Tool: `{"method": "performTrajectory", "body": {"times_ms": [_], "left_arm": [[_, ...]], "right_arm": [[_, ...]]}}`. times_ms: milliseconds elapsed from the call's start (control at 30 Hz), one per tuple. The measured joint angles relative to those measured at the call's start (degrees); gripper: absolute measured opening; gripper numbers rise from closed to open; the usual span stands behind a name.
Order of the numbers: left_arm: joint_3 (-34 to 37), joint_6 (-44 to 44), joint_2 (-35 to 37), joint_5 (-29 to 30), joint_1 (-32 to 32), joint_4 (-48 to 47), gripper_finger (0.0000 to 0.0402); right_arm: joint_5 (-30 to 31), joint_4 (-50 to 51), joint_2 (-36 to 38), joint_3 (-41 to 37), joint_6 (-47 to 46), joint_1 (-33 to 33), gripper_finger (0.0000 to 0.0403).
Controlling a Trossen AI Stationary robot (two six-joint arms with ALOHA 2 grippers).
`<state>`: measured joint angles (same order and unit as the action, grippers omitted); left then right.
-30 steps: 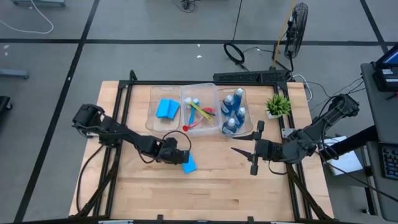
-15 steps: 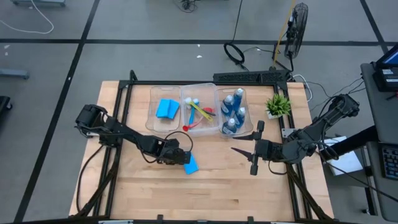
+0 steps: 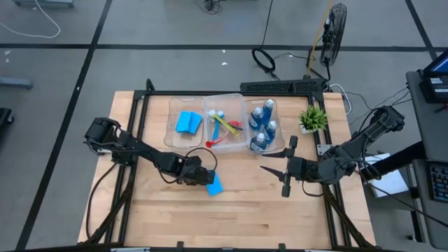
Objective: Pick & Place Kitchen Sink Supplies
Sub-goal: Put the blue dishwashing sponge into the left transparent bin
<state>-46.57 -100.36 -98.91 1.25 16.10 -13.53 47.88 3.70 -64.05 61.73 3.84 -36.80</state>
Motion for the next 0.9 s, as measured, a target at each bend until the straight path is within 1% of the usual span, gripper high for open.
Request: {"method": "performTrajectory", "body": {"times_ms": [67, 133, 367, 400, 633, 800, 900], "left_arm": [[-0.02, 0.24, 0.02, -0.14, 0.00, -1.68, 0.0166], [-0.02, 1.35, 0.04, -0.06, 0.01, -3.10, 0.0141], [0.00, 4.77, 0.04, 0.31, 0.18, -5.65, 0.0025], [0.00, 5.36, 0.04, 0.32, 0.32, -5.89, 0.0014], [0.00, 6.69, 0.33, 1.63, 2.30, -8.07, 0.0004], [0.21, 6.64, 2.70, 0.90, 4.42, -12.04, 0.0003], [0.39, 6.63, 5.33, 0.49, 5.55, -16.36, 0.0002]], "right_arm": [[0.00, 0.00, 0.00, 0.00, 0.00, 0.00, 0.0153], [0.00, 0.00, 0.00, 0.00, 0.00, 0.00, 0.0153], [0.00, -0.02, 0.04, 0.00, -0.11, 0.00, 0.0153], [0.00, -0.02, 0.04, 0.00, -0.11, 0.00, 0.0153], [0.00, -0.01, 0.04, 0.00, -0.13, 0.00, 0.0153], [0.00, 0.00, 0.04, 0.00, -0.13, 0.00, 0.0153], [0.00, 0.00, 0.04, 0.00, -0.13, 0.00, 0.0153]]}}
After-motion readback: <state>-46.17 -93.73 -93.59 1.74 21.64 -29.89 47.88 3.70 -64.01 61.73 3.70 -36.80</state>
